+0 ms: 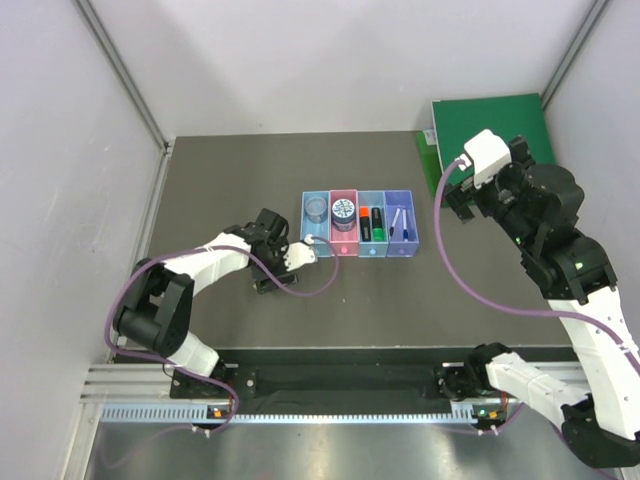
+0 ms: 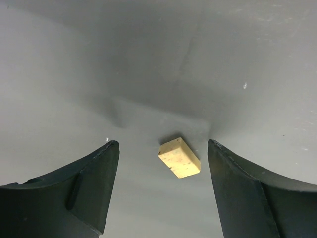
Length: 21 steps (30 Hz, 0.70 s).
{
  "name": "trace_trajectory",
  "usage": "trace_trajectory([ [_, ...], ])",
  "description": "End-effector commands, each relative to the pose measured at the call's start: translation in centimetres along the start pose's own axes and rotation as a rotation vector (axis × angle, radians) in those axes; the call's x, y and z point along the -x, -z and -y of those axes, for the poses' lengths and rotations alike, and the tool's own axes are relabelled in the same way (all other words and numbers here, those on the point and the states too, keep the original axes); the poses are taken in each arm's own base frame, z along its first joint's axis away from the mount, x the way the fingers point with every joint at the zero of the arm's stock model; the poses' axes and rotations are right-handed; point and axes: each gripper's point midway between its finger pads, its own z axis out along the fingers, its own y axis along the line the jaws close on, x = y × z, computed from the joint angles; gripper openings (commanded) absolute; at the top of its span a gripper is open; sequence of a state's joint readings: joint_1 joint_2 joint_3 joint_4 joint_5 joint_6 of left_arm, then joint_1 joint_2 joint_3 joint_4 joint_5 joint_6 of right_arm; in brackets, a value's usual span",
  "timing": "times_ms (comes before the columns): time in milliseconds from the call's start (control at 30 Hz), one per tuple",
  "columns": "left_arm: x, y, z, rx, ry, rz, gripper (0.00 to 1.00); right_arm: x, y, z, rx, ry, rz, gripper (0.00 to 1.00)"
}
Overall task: Sort the stationery into containers
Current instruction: Pick up the stationery from the center of the board.
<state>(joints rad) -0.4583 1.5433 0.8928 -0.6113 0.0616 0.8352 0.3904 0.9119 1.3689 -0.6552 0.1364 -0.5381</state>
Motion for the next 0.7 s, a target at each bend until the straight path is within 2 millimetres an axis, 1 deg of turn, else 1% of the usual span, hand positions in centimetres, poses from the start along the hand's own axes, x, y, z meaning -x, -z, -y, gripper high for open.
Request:
trace_trajectory([
  [0,0.5,0.9,-1.6,0.079,0.057,0.01,0.77,0.9,0.7,0.9,-0.029,-0.029,0.039,1.0],
  [233,-0.3,0.8,-0.6,0.047,0.127,-0.029,0.76,1.3,0.6,1.1,-0.03,-0.033,0.047,1.0],
  [300,-0.9,0.9,-0.8,0.068,0.146,-0.06,0.76,1.3,0.6,1.0,-0.029,-0.033,0.048,1.0],
  [500,-1.9,0.5,-0.2,0.06,0.189,-0.092,0.74,1.1,0.6,1.0,-0.028,-0.038,0.042,1.0],
  [567,-2.1,0.3,0.4,0.025,0.215,-0.094,0.73,1.2,0.8,1.1,-0.031,-0.04,0.047,0.99],
  [667,-1.8,0.0,1.3,-0.025,0.235,-0.069,0.69,1.3,0.9,1.2,-0.033,-0.041,0.047,1.0],
])
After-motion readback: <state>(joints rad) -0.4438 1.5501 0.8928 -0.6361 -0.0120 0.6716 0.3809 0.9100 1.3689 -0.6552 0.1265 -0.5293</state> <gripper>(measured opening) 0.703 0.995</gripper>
